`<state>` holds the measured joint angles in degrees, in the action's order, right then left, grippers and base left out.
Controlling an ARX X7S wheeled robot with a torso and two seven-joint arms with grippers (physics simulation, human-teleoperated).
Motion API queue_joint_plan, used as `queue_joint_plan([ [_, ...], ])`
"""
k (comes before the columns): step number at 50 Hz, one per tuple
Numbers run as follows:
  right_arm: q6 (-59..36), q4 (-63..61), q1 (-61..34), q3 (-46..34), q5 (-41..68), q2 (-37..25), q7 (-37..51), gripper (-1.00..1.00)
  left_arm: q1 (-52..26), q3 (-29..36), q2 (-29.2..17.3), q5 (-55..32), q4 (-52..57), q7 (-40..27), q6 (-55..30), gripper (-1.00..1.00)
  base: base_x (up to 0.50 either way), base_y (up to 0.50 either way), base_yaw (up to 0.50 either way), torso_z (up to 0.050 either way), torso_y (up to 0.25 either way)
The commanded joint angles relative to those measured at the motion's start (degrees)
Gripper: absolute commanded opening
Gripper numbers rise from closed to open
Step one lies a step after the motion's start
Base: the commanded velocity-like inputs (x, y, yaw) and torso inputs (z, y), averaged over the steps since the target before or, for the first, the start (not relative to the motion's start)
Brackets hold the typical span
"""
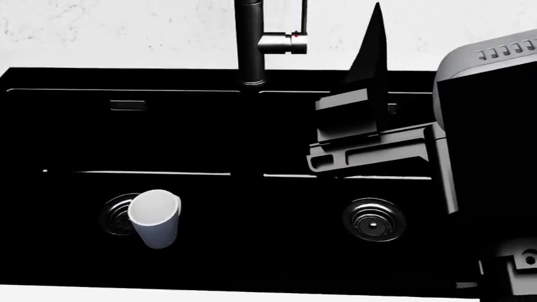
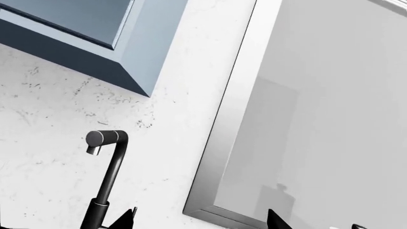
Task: Turn on the sink faucet.
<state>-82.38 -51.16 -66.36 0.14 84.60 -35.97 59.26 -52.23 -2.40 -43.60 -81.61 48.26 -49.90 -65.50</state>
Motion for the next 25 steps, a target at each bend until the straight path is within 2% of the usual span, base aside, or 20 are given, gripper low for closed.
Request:
queue_joint_plan([
  [1,0.88,0.36,-0.7,-1.64,-0.45,-0.31,-0.05,1.0,0.4,-0.22,-0.59,0.28,-0.2,0.42,0.45,1.0,0.5,0.0,0.0,0.05,0.01],
  [18,2.29,0.49,-0.79,-2.7,0.0,-1.25,0.41,1.0,0.77,-0.3,-1.14,-0.39,-0.13,-0.02,0.95,1.0,0.5,0.0,0.0,0.05,0.011],
  [25,3.44,0.11,1.25,-3.46,-2.99,-1.11,-1.51,1.0,2.53,-0.67,-1.19,1.27,0.01,1.55,1.82,1.0,0.5,0.0,0.0,0.05,0.01],
])
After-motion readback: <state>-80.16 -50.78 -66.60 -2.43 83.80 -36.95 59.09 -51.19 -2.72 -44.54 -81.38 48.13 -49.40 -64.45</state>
